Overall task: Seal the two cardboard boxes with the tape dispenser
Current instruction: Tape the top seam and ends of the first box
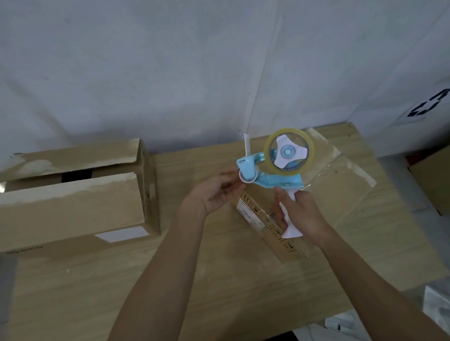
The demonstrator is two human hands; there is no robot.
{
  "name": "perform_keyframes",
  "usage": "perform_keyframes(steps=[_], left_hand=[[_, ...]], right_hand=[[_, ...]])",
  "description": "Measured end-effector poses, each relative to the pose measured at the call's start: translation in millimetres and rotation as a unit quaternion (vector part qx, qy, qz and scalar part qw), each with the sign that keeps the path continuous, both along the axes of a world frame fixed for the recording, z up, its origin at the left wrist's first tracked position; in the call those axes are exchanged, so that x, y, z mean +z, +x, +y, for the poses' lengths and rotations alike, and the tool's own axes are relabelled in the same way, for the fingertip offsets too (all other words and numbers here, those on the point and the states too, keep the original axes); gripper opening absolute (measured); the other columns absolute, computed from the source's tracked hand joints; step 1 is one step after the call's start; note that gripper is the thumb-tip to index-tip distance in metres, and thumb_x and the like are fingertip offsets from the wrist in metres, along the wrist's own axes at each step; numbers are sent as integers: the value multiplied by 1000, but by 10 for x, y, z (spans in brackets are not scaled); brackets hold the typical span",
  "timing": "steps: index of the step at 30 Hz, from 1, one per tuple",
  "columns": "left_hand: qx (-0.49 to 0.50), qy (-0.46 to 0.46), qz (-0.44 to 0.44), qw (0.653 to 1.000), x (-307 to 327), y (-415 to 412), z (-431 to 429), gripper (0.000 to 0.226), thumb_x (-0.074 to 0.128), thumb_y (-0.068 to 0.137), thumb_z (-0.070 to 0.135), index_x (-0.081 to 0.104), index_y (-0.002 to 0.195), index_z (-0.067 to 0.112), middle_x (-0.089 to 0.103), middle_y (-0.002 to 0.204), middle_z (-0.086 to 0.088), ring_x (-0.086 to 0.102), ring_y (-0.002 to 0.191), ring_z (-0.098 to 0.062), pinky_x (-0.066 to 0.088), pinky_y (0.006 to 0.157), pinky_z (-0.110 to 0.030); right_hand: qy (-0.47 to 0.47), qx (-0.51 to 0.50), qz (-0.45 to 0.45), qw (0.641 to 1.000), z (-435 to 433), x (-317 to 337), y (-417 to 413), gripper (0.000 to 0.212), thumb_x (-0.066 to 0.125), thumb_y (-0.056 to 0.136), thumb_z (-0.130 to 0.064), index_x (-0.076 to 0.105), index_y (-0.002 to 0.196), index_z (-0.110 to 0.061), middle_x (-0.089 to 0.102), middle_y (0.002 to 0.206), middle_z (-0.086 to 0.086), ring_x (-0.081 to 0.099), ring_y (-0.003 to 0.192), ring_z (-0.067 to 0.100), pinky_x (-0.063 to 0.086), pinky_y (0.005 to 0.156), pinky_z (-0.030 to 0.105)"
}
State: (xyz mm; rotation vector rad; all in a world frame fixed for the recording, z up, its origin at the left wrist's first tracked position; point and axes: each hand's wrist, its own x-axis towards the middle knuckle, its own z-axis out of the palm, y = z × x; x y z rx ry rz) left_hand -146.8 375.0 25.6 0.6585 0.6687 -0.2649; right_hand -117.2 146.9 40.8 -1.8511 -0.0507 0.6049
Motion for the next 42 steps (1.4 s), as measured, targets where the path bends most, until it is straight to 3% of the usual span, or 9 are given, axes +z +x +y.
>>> perform_keyframes(steps=[8,12,20,24,28,32,35,38,42], left_hand=[[-80,136,1,988,16,114,39,21,58,92,-14,62,92,7,72,90,-13,73,81,-21,63,68,-33],[-136,226,1,965,9,193,154,27,61,87,-18,70,106,-2,74,105,-16,74,90,-22,61,69,-28],[-213,419,-82,879,112,219,251,21,69,85,-13,76,101,-2,76,90,-8,73,75,-9,58,66,-18],[-208,479,-129,843,51,220,316,22,70,84,-11,80,89,8,77,92,-12,70,79,-12,59,74,-25],[-207,492,-151,832,6,210,521,19,72,83,-12,79,95,0,75,89,-19,68,71,-9,58,71,-18],[-203,495,-141,833,-46,245,414,16,73,84,-6,80,95,4,77,91,-12,69,75,-11,59,76,-23],[-178,464,-116,860,-66,267,388,16,82,81,5,81,97,4,79,93,-10,72,82,-14,61,79,-25],[-178,467,-124,857,-52,294,360,19,86,76,2,80,94,2,79,90,-11,73,76,-12,58,70,-20],[-183,473,-135,851,-109,330,298,18,83,77,-4,80,94,0,78,90,-16,73,74,-12,60,74,-23]], right_hand=[[-9,-6,-4,1000,-6,23,-13,43,61,99,-42,60,74,-6,57,58,15,52,47,28,45,50,36],[-24,5,-27,999,17,21,-54,51,61,99,-41,60,68,-1,58,57,17,53,47,31,45,51,38],[-92,60,-112,988,-133,151,-171,63,58,101,-41,57,51,-1,58,45,14,59,43,25,49,53,30],[-134,58,-172,974,-383,168,-261,62,60,101,-34,55,46,-5,55,40,10,60,42,23,48,51,27],[-170,36,-183,968,-695,85,-395,52,58,89,-48,53,48,-17,57,44,1,61,45,15,51,50,31],[-175,7,-215,961,-671,30,-474,34,57,80,-58,49,54,-37,58,48,-18,61,53,0,39,50,9],[-188,5,-254,949,-641,3,-481,25,64,84,-47,53,63,-37,58,53,-17,61,62,-10,37,52,5],[-192,11,-277,942,-642,-29,-528,14,70,86,-35,63,74,-30,60,60,-22,60,66,-17,37,56,2],[-206,9,-281,937,-649,-58,-623,19,76,88,-35,62,78,-29,59,59,-23,61,63,-14,39,53,3]])
